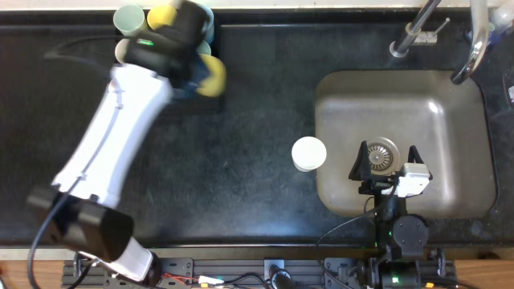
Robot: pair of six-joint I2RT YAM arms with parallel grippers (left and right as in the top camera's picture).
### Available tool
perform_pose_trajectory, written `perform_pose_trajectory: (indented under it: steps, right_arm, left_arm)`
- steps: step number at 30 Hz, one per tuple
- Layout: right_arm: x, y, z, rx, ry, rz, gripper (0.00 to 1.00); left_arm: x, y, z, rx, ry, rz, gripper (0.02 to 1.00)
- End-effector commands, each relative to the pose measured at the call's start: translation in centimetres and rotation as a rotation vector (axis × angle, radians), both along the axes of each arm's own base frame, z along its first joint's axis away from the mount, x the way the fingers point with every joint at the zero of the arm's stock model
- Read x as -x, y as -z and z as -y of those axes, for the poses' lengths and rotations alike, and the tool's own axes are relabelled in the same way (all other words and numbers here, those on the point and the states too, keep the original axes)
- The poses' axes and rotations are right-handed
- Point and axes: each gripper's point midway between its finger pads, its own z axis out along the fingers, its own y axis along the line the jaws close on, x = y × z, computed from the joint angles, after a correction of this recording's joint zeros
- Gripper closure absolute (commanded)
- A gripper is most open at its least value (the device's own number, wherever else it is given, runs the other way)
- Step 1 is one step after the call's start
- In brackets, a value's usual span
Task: Store Cups
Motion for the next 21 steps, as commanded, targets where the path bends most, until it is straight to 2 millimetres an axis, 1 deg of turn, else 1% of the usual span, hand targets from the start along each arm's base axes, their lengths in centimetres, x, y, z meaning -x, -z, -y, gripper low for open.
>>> perform_pose_trajectory:
  steps: [1, 4, 5, 7, 21]
  right_arm:
    - [0.0, 0.4, 0.2, 0.0, 0.01, -0.001, 0.003]
    - [0.0, 0.4, 0.2, 0.0, 0.01, -0.001, 0.005]
    - [0.0, 0.4, 0.2, 0.0, 0.01, -0.001, 0.003]
    - [0.0, 0.4, 0.2, 0.0, 0.01, -0.001, 0.003]
    - [0.0, 0.4, 0.2, 0.0, 0.01, -0.001, 0.005]
  left_arm:
    - [0.0, 0.2, -5.0, 0.042, -0.154, -0.033, 0.982]
    - [0.0, 0.6, -7.4, 0.056, -0.219, -0.044, 0.982]
    - [0.0, 0.7, -8.0, 0.058, -0.235, -0.048, 0.982]
    - [-0.1, 0.9, -8.6, 0.062, -0.25, -0.051, 0.982]
    - [-0.9, 4.9, -8.7, 0.049, -0.258, -0.148, 0.982]
